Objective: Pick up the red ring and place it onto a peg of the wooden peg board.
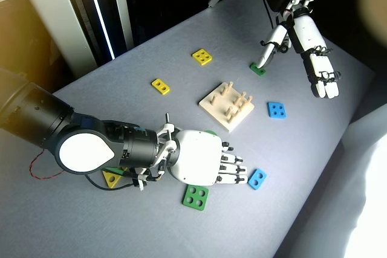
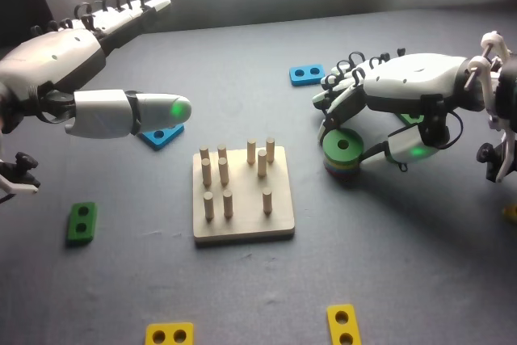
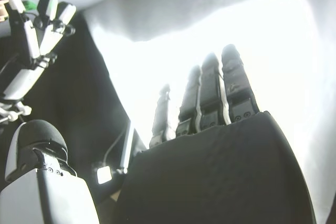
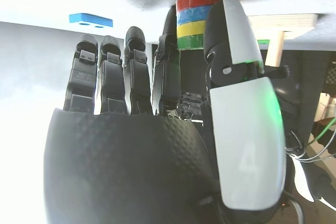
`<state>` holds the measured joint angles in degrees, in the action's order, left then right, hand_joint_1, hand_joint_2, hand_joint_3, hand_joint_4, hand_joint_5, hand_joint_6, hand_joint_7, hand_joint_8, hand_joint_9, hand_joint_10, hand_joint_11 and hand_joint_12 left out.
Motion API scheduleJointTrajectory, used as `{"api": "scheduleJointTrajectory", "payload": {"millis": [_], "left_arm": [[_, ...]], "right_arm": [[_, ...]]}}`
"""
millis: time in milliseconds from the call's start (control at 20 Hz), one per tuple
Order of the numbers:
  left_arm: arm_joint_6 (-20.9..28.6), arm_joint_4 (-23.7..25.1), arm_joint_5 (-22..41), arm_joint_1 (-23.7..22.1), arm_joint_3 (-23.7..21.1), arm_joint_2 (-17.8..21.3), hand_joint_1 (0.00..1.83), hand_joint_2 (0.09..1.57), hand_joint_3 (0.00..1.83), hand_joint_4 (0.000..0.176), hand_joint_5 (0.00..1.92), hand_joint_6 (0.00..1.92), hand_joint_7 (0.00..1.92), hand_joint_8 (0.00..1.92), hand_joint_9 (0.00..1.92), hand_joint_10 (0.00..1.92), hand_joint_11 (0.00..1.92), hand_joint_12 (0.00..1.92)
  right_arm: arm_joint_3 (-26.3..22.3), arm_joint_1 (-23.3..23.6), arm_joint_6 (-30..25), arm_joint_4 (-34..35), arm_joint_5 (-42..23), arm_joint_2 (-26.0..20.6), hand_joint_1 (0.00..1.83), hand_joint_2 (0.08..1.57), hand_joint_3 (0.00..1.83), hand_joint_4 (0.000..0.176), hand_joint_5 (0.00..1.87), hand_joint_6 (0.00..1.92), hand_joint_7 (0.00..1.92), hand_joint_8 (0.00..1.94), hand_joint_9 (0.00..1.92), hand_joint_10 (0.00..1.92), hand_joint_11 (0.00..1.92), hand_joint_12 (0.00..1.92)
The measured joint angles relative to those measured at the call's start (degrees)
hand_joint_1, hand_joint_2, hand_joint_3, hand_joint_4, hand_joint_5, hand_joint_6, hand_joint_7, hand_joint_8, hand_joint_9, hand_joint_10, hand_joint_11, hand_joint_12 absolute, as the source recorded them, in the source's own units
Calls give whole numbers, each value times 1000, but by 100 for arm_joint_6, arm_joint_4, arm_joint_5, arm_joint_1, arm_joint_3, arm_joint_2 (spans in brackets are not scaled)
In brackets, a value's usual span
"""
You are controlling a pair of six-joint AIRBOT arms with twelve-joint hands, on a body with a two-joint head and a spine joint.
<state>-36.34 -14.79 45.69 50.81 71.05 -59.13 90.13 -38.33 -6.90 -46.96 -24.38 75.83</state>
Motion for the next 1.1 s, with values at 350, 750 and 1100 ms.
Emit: {"api": "scheduleJointTrajectory", "payload": {"millis": [350,750,1100], "left_arm": [[-2,-4,0,2,0,0,277,934,3,176,0,0,0,0,0,0,0,0],[0,-122,9,129,2,0,271,945,3,176,0,0,0,0,0,0,0,0],[2,-221,-4,234,44,0,261,940,1,176,0,0,0,0,0,0,0,0]], "right_arm": [[4,0,-22,-4,-22,0,1095,1235,0,0,755,1333,313,5,102,9,0,0],[2,-42,-367,-133,-400,-138,1068,1216,0,0,789,1292,318,1,101,3,0,0],[-361,105,-380,-175,-868,-345,1068,1233,4,0,755,1346,310,3,64,1,0,0]]}}
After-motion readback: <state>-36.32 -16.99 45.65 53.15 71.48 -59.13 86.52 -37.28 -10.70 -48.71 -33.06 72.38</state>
